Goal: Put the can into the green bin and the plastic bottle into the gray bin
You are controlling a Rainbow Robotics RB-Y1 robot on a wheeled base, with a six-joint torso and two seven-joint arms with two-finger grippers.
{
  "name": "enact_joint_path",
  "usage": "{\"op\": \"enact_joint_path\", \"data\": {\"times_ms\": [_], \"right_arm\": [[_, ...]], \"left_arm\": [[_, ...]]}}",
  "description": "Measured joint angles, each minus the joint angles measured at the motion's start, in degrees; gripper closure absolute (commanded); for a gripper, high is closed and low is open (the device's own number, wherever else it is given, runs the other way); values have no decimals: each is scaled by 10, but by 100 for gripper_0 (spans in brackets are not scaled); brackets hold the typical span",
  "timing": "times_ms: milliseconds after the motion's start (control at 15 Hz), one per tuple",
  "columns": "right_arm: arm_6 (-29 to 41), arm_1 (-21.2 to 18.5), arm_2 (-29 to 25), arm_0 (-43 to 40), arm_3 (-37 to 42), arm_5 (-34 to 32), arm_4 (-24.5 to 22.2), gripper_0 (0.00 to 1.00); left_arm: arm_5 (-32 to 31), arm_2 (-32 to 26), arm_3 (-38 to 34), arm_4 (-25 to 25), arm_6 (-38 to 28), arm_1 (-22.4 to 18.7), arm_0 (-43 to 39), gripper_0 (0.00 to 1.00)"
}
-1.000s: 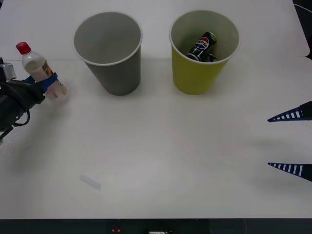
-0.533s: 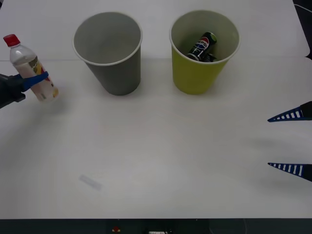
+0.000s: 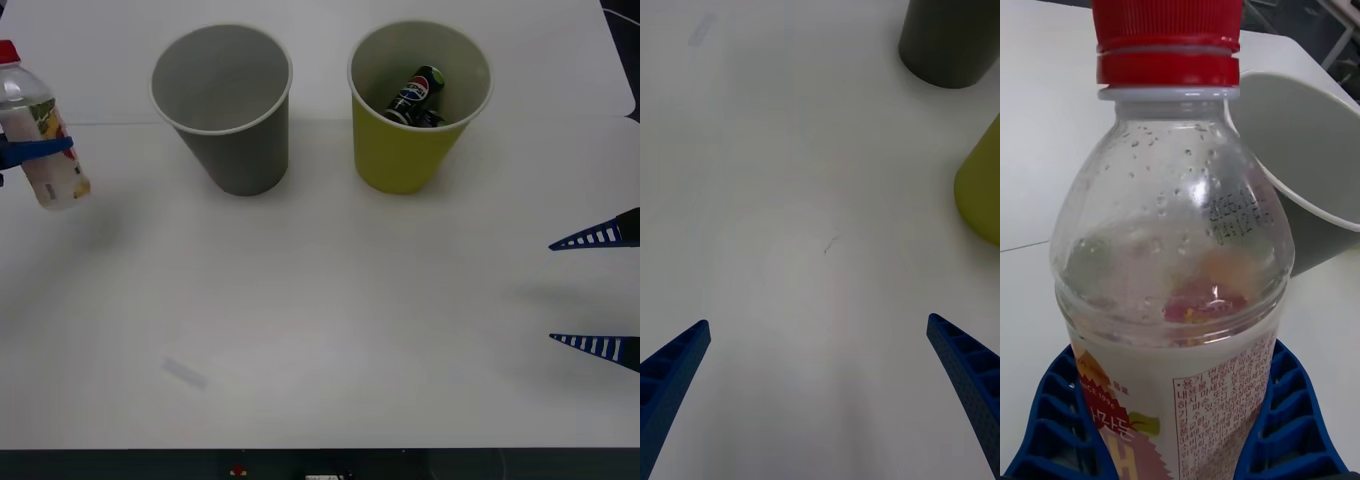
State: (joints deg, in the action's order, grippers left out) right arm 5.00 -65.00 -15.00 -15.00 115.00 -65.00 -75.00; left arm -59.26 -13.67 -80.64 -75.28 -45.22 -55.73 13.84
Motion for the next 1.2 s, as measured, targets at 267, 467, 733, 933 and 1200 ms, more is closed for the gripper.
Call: {"op": "enact_joint_path", "data": {"times_ms": [267,467,733,933,1200], "right_arm": [[0,0,0,0,0,0,0,0],[0,0,0,0,0,0,0,0],[0,0,0,0,0,0,0,0],[0,0,0,0,0,0,0,0],[0,0,0,0,0,0,0,0]], "left_arm": [[-110,-83,-87,-80,-116,0,3,100],[-184,-111,-126,-103,-171,-1,36,100],[-252,-96,-138,-137,-220,-22,115,100],[-282,-46,-138,-188,-238,-24,197,100],[-280,45,-132,-238,-257,-20,294,100]]}}
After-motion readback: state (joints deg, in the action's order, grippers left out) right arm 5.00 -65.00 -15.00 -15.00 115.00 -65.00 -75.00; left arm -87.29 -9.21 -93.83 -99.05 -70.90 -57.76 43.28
